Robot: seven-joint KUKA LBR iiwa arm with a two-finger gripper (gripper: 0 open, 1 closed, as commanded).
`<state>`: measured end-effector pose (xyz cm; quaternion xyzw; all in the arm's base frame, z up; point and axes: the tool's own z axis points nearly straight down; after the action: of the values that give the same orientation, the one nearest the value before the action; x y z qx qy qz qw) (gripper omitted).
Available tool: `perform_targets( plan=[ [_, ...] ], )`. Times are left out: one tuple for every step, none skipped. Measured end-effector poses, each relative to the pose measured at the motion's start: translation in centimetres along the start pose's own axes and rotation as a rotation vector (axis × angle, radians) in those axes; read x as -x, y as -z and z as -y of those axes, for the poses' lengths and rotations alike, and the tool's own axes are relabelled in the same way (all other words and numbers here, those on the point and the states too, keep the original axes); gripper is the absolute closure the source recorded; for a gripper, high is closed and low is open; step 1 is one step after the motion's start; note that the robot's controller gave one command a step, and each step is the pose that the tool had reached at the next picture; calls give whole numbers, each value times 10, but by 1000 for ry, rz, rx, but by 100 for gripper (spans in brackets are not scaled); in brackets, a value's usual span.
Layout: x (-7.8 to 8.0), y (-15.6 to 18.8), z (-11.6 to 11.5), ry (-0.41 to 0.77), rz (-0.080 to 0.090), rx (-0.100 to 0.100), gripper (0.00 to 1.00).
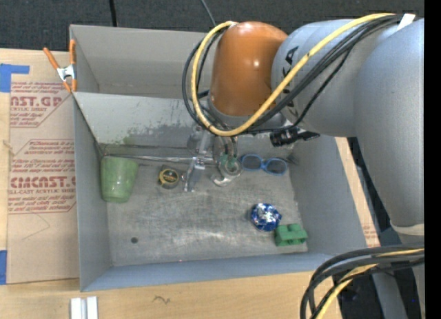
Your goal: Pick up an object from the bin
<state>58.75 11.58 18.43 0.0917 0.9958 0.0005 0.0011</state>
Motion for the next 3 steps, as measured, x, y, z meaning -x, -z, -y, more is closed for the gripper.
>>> perform_targets(
  plan=[
    [-15, -112, 19, -297, 3, 2, 0],
    [-24, -95, -41, 25, 0, 1, 0],
    [-13, -110, -73, 155, 1, 0, 0]
  ],
)
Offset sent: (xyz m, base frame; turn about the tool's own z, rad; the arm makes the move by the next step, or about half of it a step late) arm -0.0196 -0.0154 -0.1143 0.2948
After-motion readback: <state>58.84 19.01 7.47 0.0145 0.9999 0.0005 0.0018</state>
